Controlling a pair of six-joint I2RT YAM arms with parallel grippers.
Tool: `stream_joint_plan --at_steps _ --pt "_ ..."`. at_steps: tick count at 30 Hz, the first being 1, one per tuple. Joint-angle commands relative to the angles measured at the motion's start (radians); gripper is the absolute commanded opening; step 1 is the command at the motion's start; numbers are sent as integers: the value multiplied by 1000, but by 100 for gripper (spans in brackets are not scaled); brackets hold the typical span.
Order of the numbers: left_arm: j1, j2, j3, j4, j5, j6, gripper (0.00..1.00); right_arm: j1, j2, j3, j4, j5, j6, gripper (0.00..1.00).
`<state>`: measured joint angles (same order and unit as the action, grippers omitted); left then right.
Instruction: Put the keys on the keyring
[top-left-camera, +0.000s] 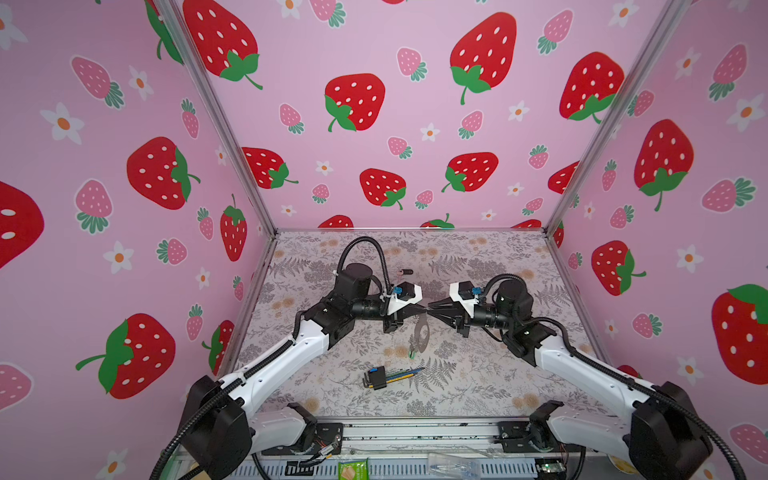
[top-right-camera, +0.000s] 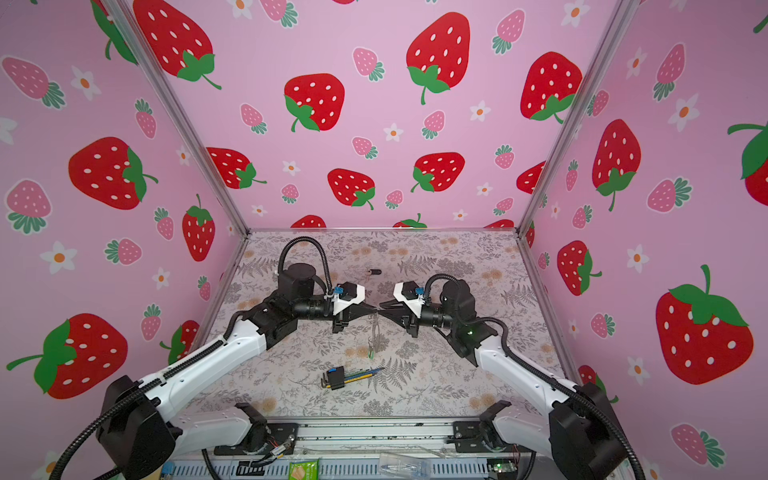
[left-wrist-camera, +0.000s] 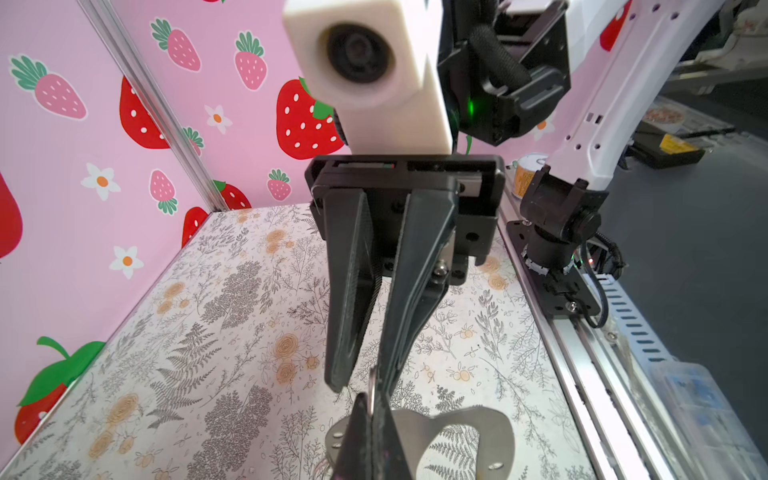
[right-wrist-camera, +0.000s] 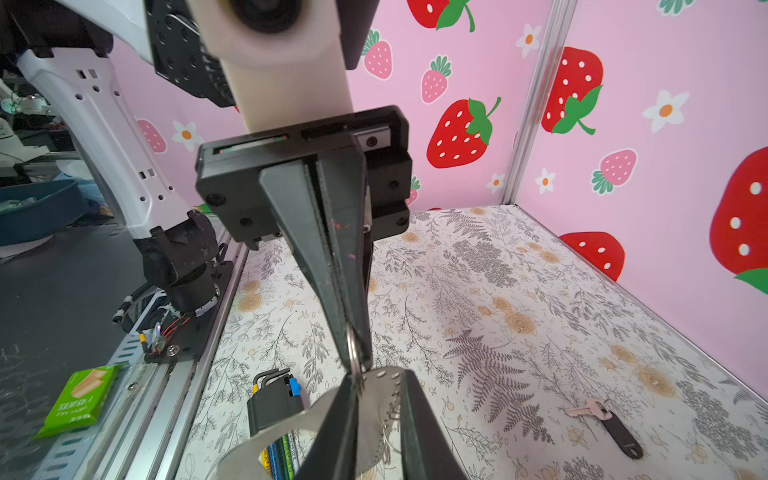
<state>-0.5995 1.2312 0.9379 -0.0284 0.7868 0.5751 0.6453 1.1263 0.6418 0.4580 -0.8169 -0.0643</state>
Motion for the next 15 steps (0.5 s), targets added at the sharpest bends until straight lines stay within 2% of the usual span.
stream_joint_plan --at_steps 1,9,15 --pt "-29 -45 51 -84 -77 197 0 -8 -79 -18 -69 110 -113 25" --pt "-153 -92 18 -59 -356 495 0 -9 -162 1 -230 200 -252 26" --pt "-185 -108 -16 34 -429 535 0 -9 -161 12 -282 194 -288 25"
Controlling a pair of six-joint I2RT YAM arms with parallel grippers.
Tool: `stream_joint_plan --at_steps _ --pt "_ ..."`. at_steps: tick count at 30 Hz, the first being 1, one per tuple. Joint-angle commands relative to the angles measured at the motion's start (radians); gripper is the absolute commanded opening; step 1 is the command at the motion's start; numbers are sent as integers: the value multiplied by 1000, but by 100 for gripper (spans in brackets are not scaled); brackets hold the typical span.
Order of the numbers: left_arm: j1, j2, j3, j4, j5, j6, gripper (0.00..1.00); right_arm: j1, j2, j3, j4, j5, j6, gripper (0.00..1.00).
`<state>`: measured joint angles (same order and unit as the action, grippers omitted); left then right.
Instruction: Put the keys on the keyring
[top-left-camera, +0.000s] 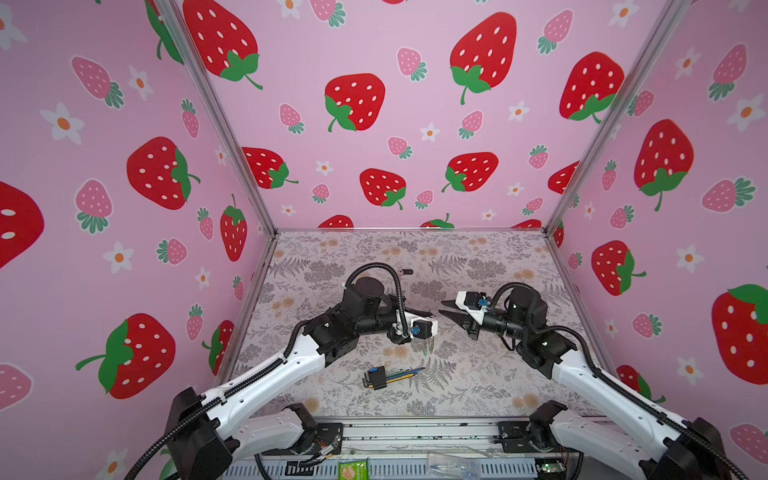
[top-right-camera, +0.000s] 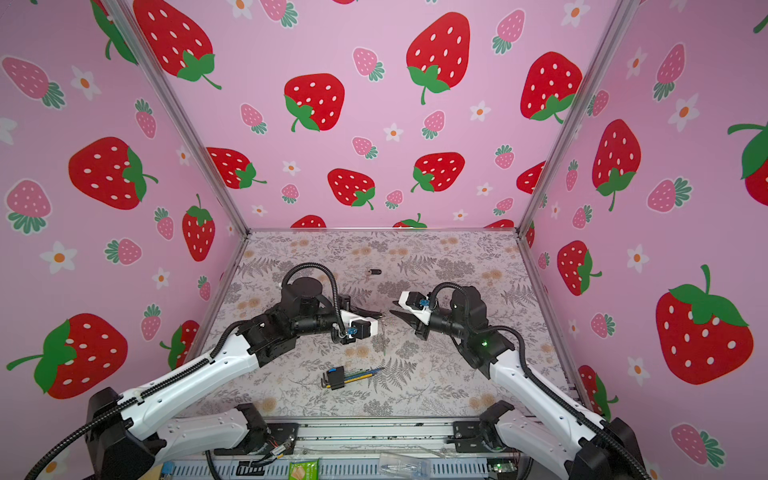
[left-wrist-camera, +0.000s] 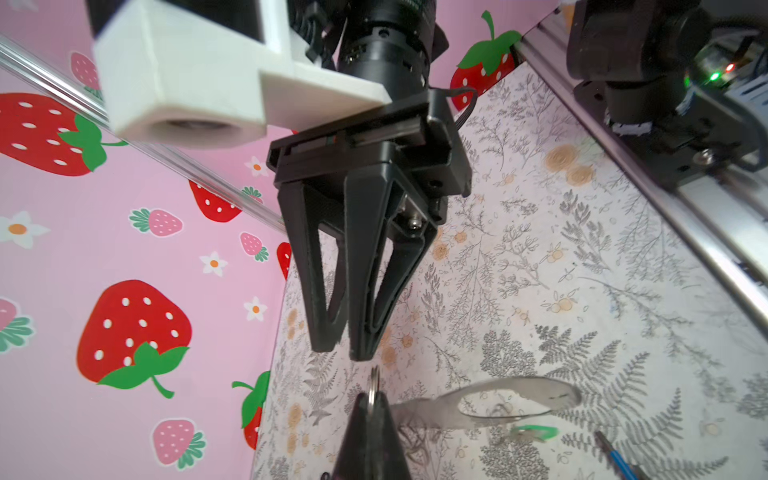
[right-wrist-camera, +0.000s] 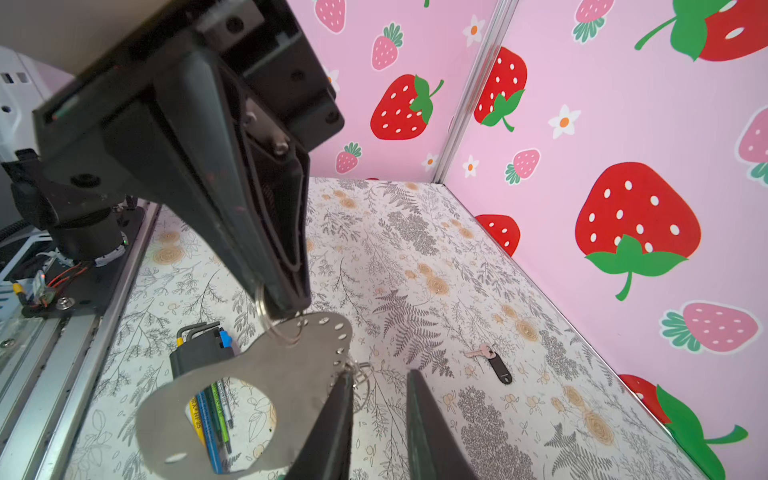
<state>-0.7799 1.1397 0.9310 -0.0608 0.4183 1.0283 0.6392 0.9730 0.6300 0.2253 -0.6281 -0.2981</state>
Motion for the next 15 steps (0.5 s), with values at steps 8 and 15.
stream_joint_plan --at_steps 8,15 --pt "-4 -4 7 47 -19 42 0 9 -10 45 -52 -44 -47 24" --pt "-5 6 27 44 -1 33 0 43 -11 61 -5 -32 -29 23"
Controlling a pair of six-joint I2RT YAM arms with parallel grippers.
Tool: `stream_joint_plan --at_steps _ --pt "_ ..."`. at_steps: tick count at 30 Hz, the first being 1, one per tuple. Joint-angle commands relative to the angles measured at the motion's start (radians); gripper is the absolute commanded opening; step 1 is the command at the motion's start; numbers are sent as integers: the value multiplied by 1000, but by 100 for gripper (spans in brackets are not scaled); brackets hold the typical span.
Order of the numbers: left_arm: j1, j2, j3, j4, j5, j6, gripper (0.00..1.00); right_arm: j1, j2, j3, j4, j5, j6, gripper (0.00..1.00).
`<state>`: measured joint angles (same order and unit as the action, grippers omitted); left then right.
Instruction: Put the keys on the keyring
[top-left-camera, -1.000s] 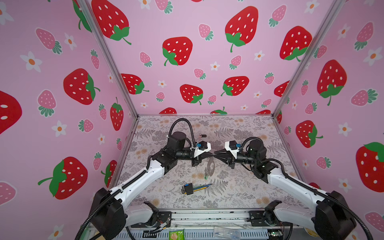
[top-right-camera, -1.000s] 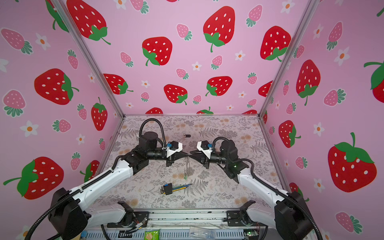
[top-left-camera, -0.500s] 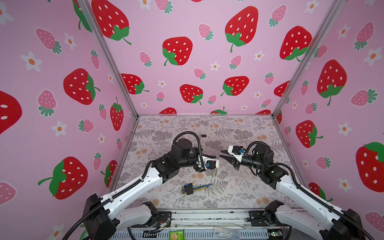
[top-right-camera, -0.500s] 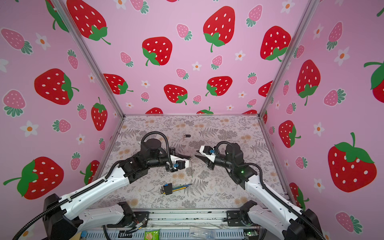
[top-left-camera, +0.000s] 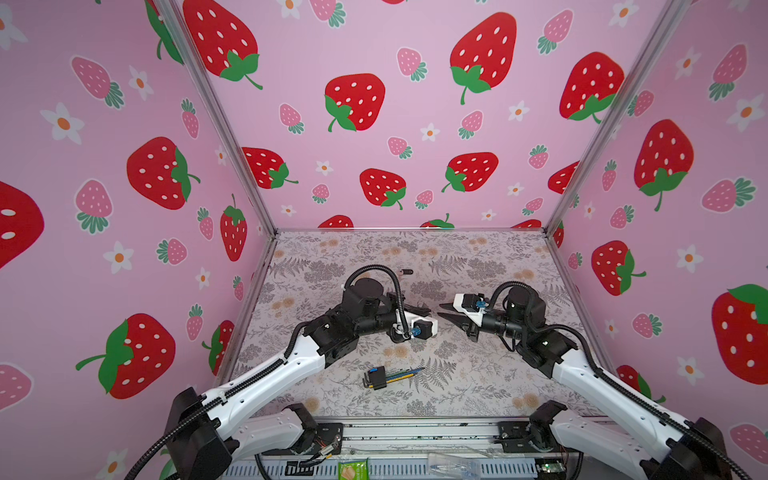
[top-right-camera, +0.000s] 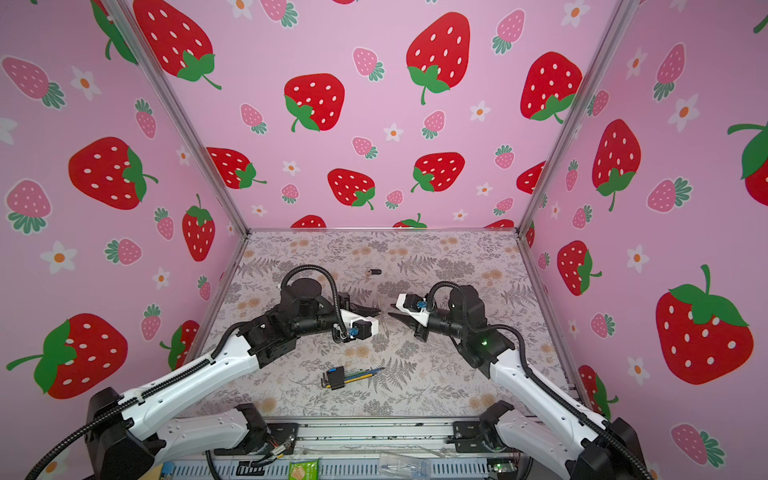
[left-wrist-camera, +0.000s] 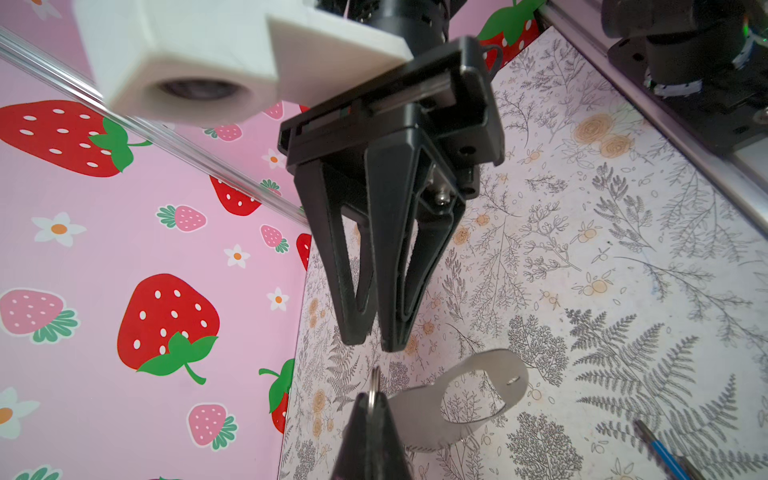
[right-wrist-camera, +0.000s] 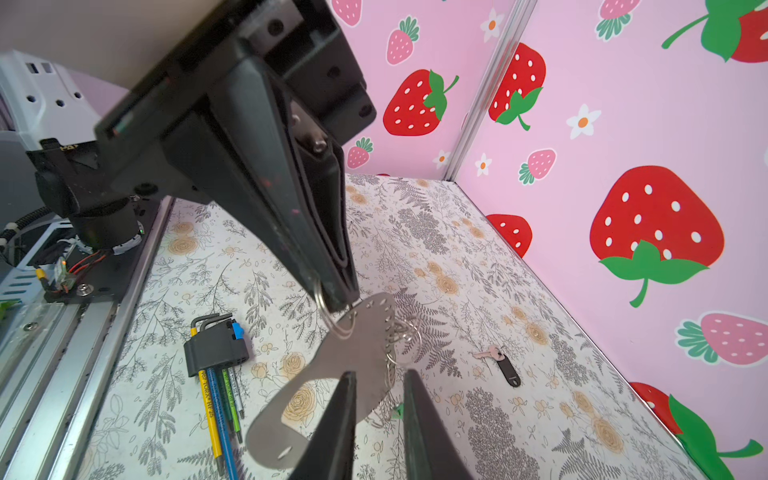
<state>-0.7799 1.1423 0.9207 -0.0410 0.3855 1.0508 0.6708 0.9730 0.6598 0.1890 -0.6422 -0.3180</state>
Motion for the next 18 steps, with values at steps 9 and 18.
stream_joint_plan --at_steps 9,18 --pt "-5 26 75 -24 36 -6 0 38 22 66 -16 -33 -36 20" --pt "3 39 120 -109 37 -22 0 39 -31 34 -71 88 -84 23"
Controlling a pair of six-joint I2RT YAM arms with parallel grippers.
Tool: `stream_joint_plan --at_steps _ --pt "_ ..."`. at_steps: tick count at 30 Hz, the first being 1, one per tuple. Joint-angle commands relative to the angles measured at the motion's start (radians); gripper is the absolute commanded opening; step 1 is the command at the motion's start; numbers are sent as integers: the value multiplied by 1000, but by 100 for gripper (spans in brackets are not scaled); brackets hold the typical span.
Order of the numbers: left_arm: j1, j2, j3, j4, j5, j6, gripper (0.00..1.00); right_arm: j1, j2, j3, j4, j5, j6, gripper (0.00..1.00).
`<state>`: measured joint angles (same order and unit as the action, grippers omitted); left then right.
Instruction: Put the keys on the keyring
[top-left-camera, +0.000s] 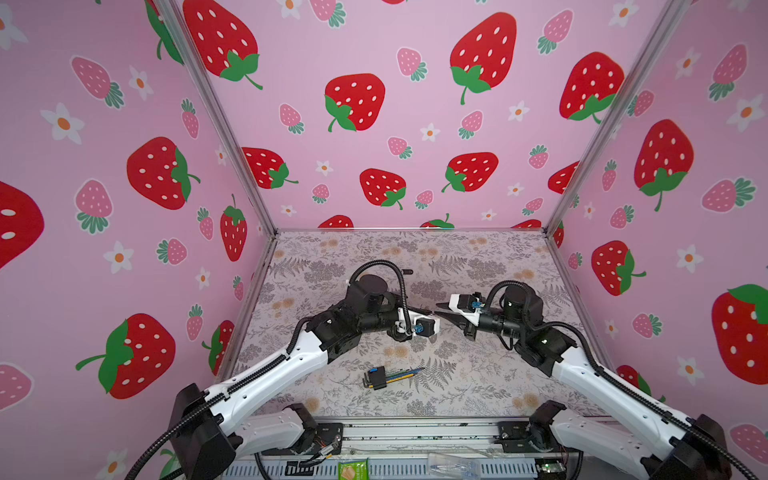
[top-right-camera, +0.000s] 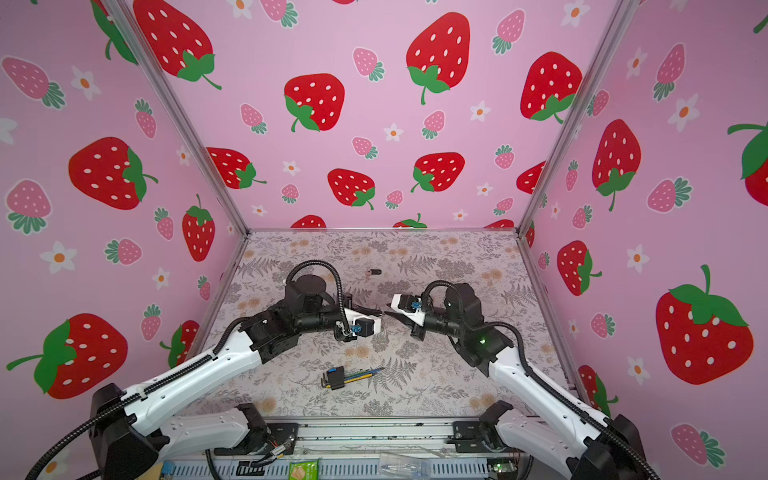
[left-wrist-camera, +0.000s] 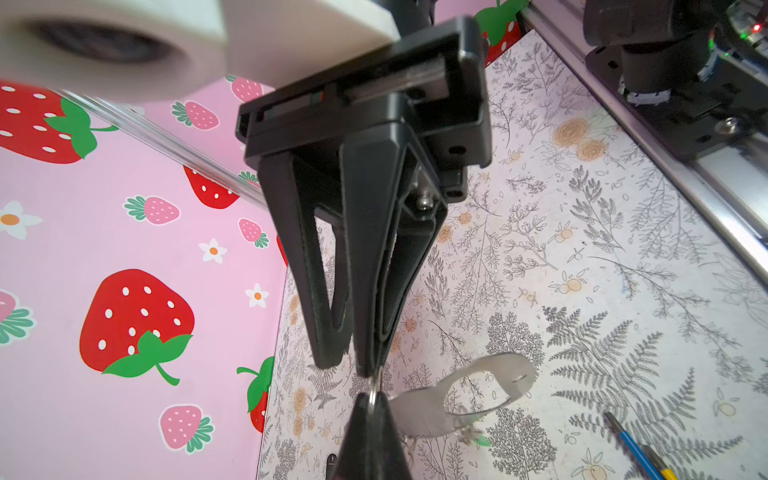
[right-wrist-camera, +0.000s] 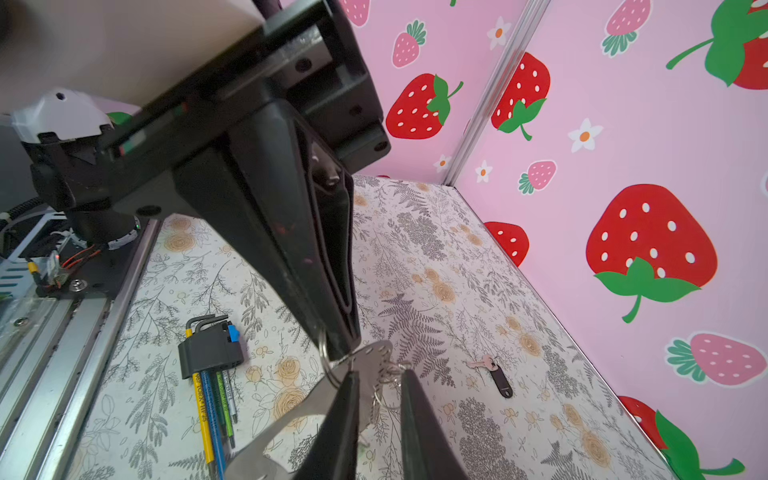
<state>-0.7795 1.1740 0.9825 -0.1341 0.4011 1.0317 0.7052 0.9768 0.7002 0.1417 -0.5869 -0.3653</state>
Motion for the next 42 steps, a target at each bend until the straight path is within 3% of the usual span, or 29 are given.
stream_joint_plan --at_steps 1,14,26,32,42 --pt "3 9 61 -20 27 -3 0 6 -42 -9 -19 34 -36 23" --pt "3 49 114 -84 35 -24 0 27 14 30 -43 -37 -51 21" --pt "9 53 134 -101 20 -39 0 27 4 10 -83 3 -74 19" --pt "19 40 125 -98 48 -38 0 27 -43 -35 -44 97 -63 22" --pt "19 64 143 -106 67 -48 0 28 -9 -2 -26 -28 -44 21"
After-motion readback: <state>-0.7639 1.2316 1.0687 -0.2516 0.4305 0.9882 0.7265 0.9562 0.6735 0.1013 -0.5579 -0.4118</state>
